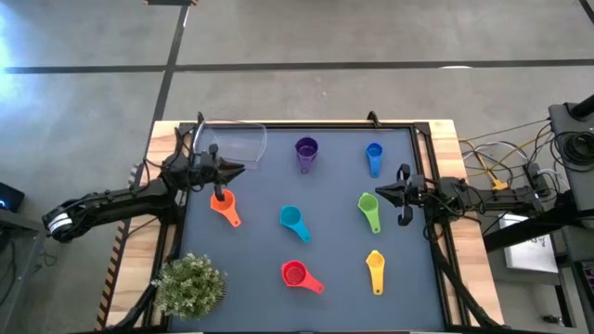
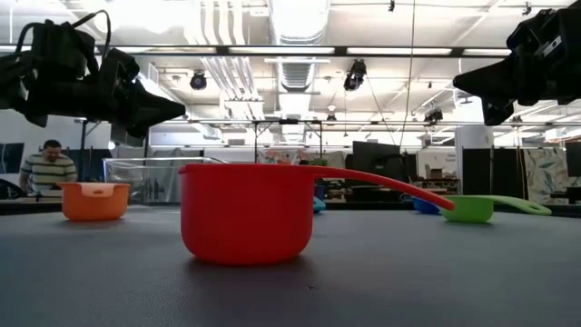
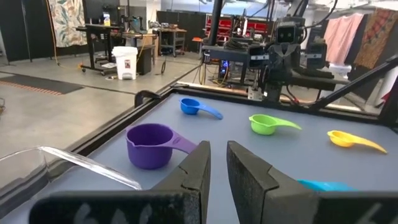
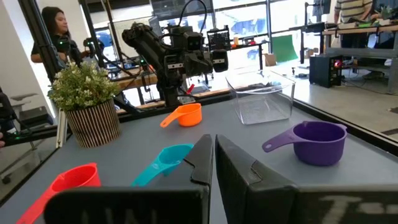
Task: Nest measuring cups in basket
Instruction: Stack the orange measuring cup on top of the violet measuring cup
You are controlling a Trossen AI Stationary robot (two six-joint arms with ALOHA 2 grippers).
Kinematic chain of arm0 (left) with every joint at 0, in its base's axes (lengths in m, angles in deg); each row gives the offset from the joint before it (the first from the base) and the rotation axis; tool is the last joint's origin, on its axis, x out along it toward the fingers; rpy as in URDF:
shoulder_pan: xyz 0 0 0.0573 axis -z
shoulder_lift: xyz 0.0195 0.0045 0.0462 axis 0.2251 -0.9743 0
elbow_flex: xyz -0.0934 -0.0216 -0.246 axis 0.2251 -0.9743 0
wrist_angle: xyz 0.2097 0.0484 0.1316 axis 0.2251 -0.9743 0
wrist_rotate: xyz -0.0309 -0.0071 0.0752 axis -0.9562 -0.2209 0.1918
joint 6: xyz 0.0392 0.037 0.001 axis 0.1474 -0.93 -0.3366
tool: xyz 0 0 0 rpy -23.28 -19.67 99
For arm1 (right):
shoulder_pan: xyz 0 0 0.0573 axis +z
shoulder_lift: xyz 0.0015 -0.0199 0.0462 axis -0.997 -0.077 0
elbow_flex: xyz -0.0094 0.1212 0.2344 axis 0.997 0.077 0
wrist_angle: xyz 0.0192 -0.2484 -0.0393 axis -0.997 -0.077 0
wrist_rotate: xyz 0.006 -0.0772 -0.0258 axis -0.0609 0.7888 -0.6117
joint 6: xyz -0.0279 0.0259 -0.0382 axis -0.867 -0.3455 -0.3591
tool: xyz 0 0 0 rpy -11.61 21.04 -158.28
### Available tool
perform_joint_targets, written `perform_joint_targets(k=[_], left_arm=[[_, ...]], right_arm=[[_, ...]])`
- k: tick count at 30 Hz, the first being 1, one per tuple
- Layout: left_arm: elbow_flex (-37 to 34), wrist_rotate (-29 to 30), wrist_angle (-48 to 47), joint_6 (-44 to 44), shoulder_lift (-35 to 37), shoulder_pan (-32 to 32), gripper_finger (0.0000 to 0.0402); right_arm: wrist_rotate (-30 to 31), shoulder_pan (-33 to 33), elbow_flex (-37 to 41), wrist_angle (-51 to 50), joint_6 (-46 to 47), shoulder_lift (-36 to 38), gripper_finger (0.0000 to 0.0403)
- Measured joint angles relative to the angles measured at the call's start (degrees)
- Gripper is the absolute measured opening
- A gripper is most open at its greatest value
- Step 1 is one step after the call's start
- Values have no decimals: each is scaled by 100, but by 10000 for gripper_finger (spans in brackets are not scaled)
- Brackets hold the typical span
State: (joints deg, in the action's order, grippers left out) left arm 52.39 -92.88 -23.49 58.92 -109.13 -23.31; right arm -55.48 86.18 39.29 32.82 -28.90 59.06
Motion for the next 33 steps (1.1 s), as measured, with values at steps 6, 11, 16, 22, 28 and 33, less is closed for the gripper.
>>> perform_joint_targets(k=[6, 11, 16, 22, 28, 33], left_arm=[[0, 193, 100, -99, 0, 0, 36], [10, 400, 239, 441, -8, 1, 36], [977, 456, -753, 505, -36, 103, 36], [3132, 1800, -4695, 5, -733, 601, 36], [4614, 2102, -6685, 289, -1631, 1406, 36], [5256, 2985, -7281, 778, -2056, 2446, 36]], right_arm=[[-1, 0, -1, 0, 0, 0, 9], [-2, 0, -2, 0, 0, 0, 9], [-2, 0, -1, 0, 0, 0, 9], [-2, 0, -1, 0, 0, 0, 9], [-2, 0, 0, -2, 0, 0, 9], [-2, 0, -1, 0, 0, 0, 9]])
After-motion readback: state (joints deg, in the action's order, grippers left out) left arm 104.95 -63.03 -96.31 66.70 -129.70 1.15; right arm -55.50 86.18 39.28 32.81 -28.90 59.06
